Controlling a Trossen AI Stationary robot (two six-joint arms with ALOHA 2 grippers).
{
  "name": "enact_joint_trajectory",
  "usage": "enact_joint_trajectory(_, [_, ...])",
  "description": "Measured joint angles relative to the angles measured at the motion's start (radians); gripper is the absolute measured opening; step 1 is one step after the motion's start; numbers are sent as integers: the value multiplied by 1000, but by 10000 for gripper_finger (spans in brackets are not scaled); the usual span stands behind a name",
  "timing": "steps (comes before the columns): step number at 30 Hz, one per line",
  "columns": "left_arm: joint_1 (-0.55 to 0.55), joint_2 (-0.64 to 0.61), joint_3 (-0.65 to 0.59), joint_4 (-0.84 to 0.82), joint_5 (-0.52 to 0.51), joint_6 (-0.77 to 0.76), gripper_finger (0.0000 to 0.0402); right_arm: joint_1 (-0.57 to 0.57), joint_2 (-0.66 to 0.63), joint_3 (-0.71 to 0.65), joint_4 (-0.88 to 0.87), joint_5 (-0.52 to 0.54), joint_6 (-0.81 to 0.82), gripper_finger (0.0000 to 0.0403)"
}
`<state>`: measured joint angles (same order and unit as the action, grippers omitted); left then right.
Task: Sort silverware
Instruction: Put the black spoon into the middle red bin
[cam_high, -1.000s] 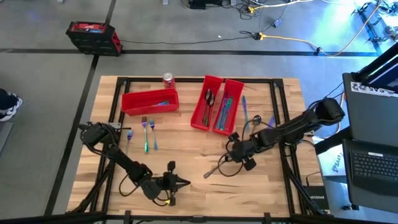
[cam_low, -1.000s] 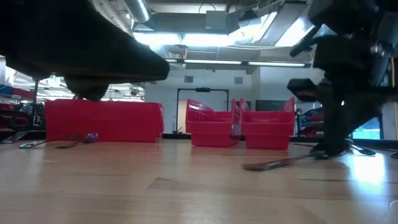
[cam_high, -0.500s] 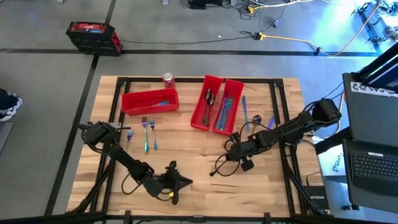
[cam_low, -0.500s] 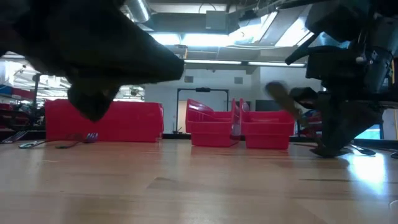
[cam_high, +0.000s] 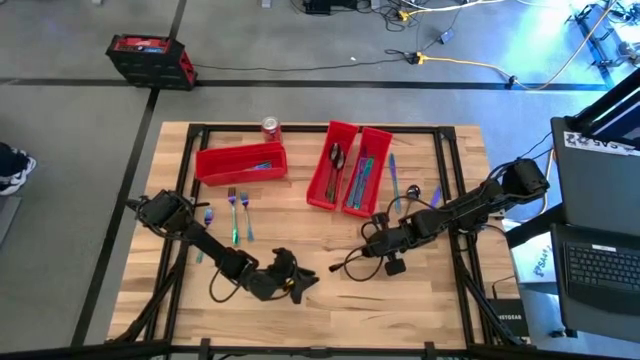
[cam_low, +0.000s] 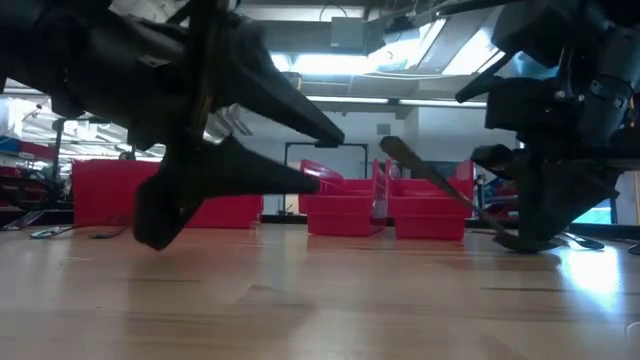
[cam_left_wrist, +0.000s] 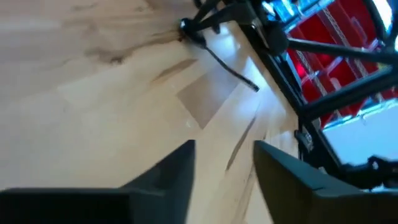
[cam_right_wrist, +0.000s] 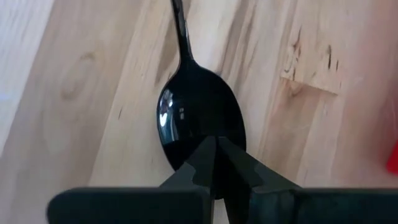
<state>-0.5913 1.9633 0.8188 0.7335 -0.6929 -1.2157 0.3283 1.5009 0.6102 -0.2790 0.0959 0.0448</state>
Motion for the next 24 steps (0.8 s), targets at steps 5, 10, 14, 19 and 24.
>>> enact_joint_trajectory(5, [8, 0, 4, 13, -9, -99, 258, 0, 0, 0, 0, 1, 35, 0])
enact_joint_trajectory(10, [36, 0, 31, 10, -25, -283, 310, 0, 0, -1, 0, -23, 103, 0])
enact_joint_trajectory(14, [59, 0, 74, -9, -37, -399, 316, 0, -1, -1, 0, -22, 126, 0])
enact_joint_trajectory(19, [100, -2, 133, -141, -36, -479, 316, 0, 0, -1, 1, -19, 131, 0])
enact_joint_trajectory(24, [135, -2, 168, -254, 35, -482, 316, 0, 0, -1, 1, -18, 127, 0])
